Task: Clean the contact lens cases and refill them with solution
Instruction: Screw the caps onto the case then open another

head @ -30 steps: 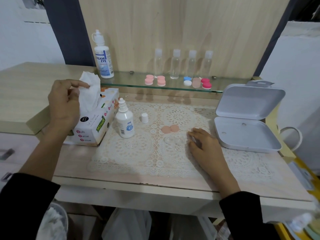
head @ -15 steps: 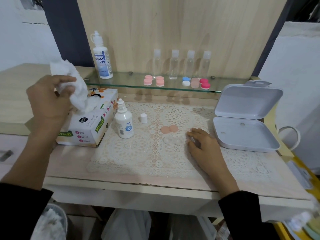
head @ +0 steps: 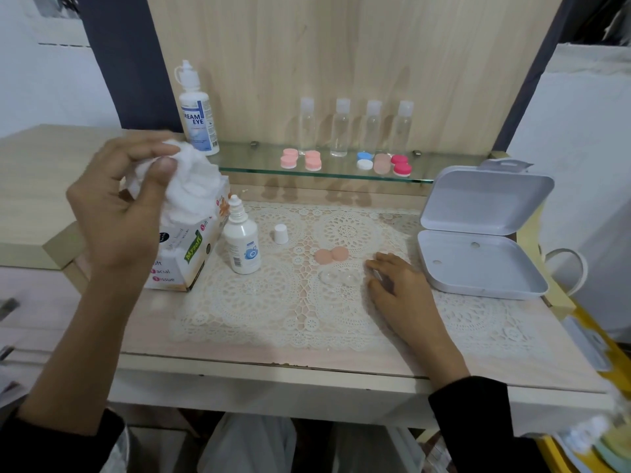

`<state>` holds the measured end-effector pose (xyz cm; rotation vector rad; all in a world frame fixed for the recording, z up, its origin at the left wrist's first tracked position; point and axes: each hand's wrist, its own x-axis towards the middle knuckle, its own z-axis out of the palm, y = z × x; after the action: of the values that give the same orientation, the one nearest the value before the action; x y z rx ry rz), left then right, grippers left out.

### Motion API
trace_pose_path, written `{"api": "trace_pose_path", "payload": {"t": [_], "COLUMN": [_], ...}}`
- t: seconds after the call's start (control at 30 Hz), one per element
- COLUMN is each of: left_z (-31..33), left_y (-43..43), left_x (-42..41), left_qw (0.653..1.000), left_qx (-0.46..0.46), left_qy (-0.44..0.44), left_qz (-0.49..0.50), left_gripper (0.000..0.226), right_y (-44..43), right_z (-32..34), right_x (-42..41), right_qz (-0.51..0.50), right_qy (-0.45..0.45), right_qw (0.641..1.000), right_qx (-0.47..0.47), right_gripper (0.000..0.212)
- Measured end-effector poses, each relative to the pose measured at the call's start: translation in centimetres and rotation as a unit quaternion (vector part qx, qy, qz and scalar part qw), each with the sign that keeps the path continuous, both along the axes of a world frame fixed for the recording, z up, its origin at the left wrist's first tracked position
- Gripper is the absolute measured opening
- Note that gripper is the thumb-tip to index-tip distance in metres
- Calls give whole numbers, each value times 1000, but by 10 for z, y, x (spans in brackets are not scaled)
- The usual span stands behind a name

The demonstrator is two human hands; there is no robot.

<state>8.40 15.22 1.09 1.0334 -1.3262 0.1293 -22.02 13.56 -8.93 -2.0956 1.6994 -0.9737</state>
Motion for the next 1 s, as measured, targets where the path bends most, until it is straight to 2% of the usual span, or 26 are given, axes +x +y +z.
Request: {"api": "trace_pose_path", "payload": {"t": [0.1,0.23,0.4,0.5,0.6,0.7,1.0], "left_z": [0,-8,-32,-46,-61,-71,-77], "left_y": [10,16,20,14,5,-2,-21], "left_x": [-24,-51,-78,-86,-89,-92,-108], "left_qw": [999,996,972,953,934,912,910], "left_qx": [-20,-15,109,190,262,317,268], "left_qy": [19,-38,-77,-111,-126,-154,-260], "left_qz": [-35,-83,-193,-207,-208,-208,-180], "left_gripper": [12,42,18,20,26,29,12], "right_y": [1,1,-3,-1,9,8,1], "right_z": [0,-1,-7,-3,7,4,-3], "right_x": [0,-1,1,3,7,5,3], "right_qz": [1,2,6,20,32,36,37], "right_qy": [3,-2,-12,-32,-56,-2,28], "right_qw": [1000,1000,1000,998,997,999,999], "right_qx": [0,0,-23,-45,-31,-29,-28], "right_gripper": [34,34,31,29,39,42,39]}}
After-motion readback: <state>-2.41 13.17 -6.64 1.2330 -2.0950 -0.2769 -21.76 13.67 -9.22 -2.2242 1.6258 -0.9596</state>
